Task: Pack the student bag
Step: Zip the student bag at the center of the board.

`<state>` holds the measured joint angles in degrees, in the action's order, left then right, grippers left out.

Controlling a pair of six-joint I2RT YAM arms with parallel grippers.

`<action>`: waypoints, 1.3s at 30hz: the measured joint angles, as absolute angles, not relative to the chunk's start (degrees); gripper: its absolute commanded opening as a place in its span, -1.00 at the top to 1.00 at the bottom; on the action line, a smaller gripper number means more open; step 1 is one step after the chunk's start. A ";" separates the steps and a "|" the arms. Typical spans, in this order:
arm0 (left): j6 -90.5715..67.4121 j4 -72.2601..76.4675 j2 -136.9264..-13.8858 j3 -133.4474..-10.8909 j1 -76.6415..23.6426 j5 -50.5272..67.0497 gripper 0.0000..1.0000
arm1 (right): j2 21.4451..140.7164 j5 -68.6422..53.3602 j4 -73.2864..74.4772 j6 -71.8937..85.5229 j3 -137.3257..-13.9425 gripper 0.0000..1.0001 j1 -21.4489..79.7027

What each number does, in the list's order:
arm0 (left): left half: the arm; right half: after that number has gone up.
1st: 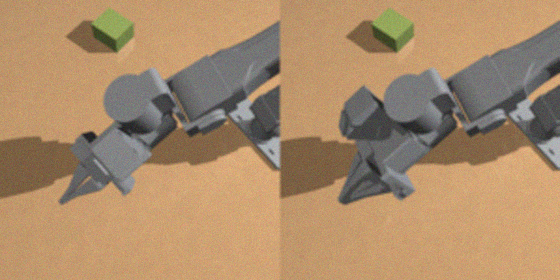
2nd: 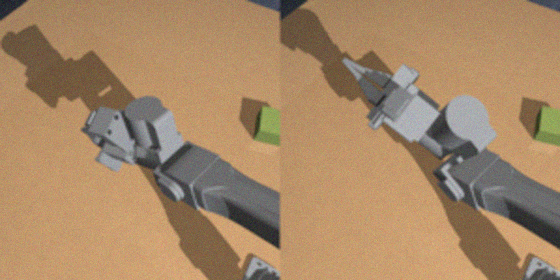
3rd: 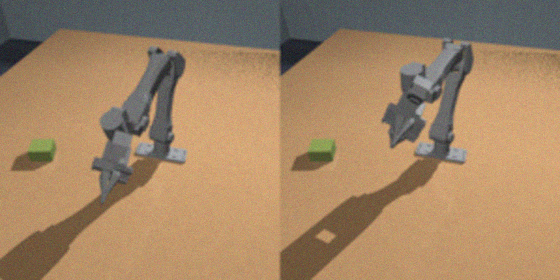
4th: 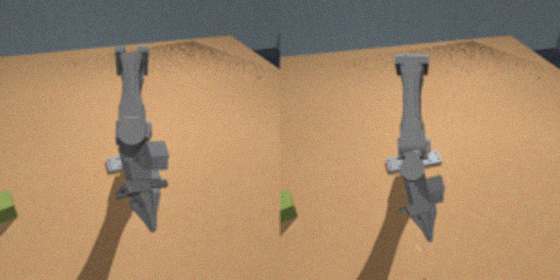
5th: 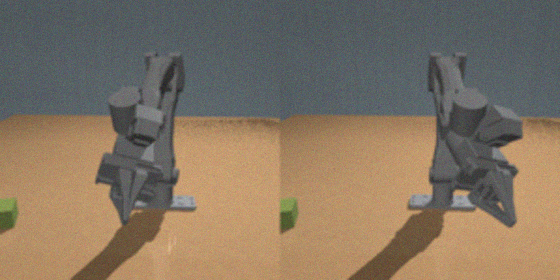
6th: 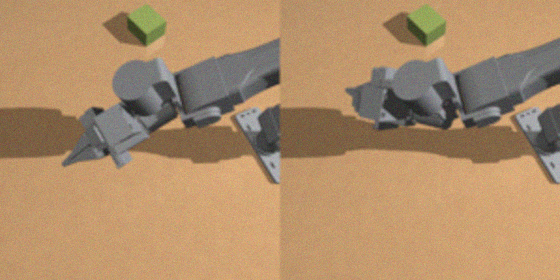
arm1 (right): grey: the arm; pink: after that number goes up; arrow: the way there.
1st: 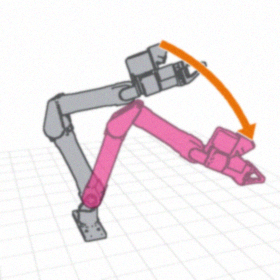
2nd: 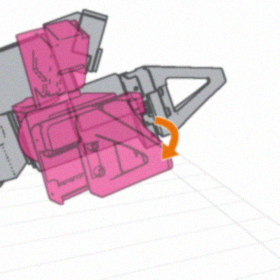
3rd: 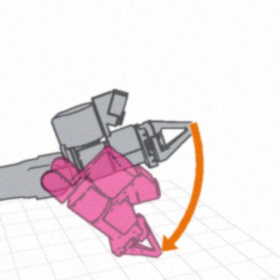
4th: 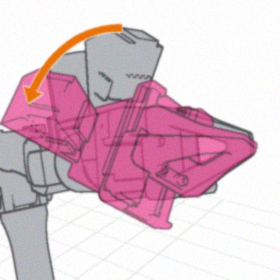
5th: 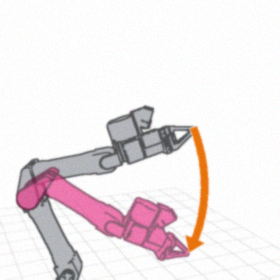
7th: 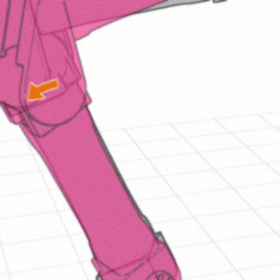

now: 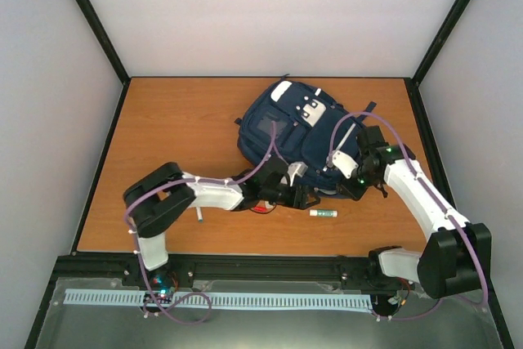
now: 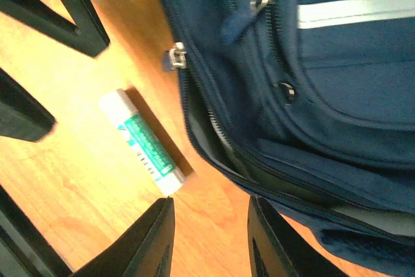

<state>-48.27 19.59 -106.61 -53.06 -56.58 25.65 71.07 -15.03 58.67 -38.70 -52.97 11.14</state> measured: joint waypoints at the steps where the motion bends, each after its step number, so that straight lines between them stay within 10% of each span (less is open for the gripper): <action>1: -47.83 18.65 -104.77 -52.16 -56.58 25.04 -0.29 | 71.09 -15.59 58.67 -38.63 -52.62 0.41 11.53; 15: -46.83 2.35 -89.06 -44.84 -50.61 9.89 -0.36 | 74.91 -16.60 56.51 -38.02 -49.41 0.45 18.52; 32: -46.68 -2.11 -97.49 -52.14 -49.01 5.45 -0.26 | 83.20 -5.02 42.78 -34.41 -46.46 0.61 12.03; 39: -46.33 -1.21 -97.78 -52.12 -49.08 6.98 -0.26 | 82.39 -3.70 40.16 -34.06 -47.16 0.25 7.46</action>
